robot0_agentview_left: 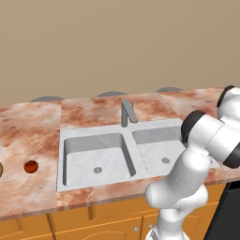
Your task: Remove the tomato and tomato from the sink. Then move the bowl and cup from the counter to the sink for washing.
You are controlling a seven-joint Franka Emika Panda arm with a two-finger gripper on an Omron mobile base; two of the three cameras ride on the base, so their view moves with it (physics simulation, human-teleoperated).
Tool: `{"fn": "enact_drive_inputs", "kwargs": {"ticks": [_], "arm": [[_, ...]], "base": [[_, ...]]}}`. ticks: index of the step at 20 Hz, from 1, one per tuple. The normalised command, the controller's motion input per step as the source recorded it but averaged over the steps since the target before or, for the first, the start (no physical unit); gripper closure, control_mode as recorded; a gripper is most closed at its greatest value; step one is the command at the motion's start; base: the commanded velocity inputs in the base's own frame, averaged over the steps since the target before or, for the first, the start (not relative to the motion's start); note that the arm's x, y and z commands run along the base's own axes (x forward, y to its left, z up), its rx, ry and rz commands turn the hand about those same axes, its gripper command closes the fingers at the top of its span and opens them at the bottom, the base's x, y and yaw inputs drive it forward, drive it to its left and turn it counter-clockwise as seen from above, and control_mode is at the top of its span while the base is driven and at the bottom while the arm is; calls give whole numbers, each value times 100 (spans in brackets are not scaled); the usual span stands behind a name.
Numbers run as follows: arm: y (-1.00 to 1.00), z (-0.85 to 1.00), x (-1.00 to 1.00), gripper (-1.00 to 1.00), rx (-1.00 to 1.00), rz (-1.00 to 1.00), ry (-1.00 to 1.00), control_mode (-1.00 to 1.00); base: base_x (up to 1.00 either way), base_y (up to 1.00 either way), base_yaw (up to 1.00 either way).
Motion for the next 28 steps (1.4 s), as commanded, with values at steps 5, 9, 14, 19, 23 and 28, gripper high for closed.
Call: {"fn": "enact_drive_inputs", "kwargs": {"ticks": [5, 9, 14, 19, 23, 28], "arm": [[0, 17, -24, -100, 0, -6, 0, -100], [0, 5, -19, -100, 0, -6, 1, -100], [0, 0, -19, -100, 0, -4, 0, -100], [1, -6, -17, -100, 1, -3, 0, -100], [4, -9, -8, -100, 2, -3, 0, -100], [3, -12, -3, -100, 4, -1, 0, -100]], "base": [[0, 0, 0], [0, 0, 0], [0, 0, 0], [0, 0, 0], [0, 0, 0], [0, 0, 0]]}}
